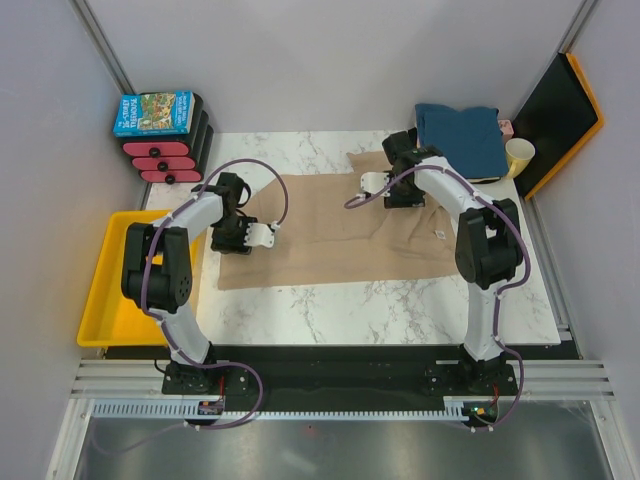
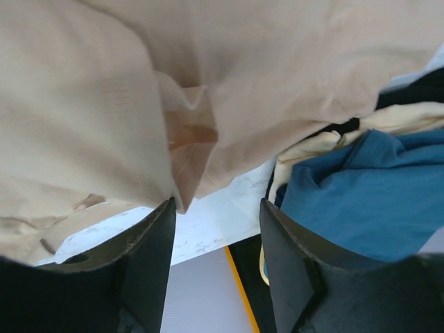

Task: Fold and stack the t-shirts
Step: Fold the flattened tshirt in 1/3 of the way

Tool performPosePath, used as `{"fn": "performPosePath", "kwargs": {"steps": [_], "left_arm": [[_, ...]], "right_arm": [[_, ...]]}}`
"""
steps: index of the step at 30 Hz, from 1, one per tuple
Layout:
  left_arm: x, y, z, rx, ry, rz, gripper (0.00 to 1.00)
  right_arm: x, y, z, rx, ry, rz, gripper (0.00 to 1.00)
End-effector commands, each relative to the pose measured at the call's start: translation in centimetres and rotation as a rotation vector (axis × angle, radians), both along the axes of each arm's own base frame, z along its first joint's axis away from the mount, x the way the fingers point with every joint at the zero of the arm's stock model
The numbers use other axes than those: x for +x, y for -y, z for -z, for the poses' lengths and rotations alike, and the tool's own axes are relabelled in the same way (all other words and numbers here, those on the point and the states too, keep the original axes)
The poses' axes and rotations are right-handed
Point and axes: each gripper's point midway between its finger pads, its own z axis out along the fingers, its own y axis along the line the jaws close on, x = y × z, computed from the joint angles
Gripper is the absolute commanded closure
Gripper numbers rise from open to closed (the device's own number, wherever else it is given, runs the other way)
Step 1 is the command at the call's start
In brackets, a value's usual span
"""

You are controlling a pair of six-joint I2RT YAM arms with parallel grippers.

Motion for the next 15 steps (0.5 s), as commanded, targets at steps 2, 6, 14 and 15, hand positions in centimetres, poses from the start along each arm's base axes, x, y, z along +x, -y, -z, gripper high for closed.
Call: {"fn": "performPosePath", "kwargs": {"steps": [2,6,14,15], "left_arm": [[1.7,0.1,-2.7,-0.013,0.109,-0.028,0.39],[1.6,0.6,-2.9,-0.018,0.117,-0.010,0.38],[1.6,2.5,-3.7,-0.065,0.134,0.035,0.38],[1.6,2.7,-3.8,-0.074,0.137,0.038,0.37]], "right_arm": [[4.7,-0.4,-2.4,0.166,0.226,0.244,0.37],[7.2,-0.6,-4.7,0.257,0.345,0.339,0.35],[3.9,-5.8,-4.9,0.530,0.063,0.259,0.39],[2.7,-7.0,-4.8,0.572,-0.015,0.215,0.39]]}}
